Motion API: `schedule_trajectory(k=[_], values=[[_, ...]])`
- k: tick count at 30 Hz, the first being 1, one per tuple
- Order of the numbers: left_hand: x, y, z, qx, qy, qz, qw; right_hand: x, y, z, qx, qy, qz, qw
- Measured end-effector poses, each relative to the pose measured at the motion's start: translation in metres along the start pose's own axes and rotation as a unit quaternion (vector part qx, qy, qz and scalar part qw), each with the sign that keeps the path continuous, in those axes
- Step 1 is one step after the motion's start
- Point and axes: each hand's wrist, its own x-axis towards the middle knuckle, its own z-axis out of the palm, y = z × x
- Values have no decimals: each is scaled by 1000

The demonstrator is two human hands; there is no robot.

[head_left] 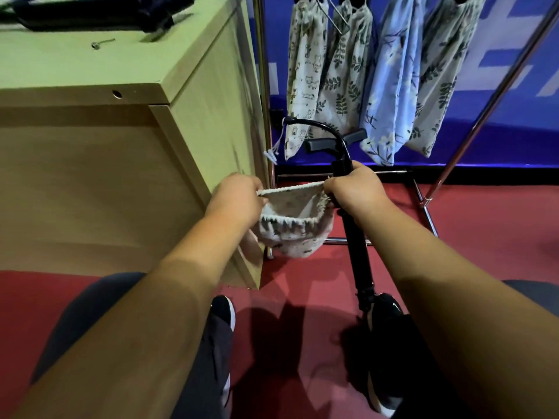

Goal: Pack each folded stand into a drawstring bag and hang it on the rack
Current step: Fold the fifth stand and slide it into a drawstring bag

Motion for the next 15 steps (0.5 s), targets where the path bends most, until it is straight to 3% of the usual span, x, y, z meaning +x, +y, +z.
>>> schedule_trajectory(k=[3,7,10,15], values=[[-6,5,1,-118,-26,-31,992,-7,-2,-6,28,-31,15,999],[-4,11,4,-301,-56,-85,948,-14,-4,-13,70,-58,15,996],[-3,15,1,-347,-69,-111,929,-19,-7,-16,108,-64,14,992],[13,8,8,-464,-71,-175,865,-27,-8,-22,121,-114,2,986]])
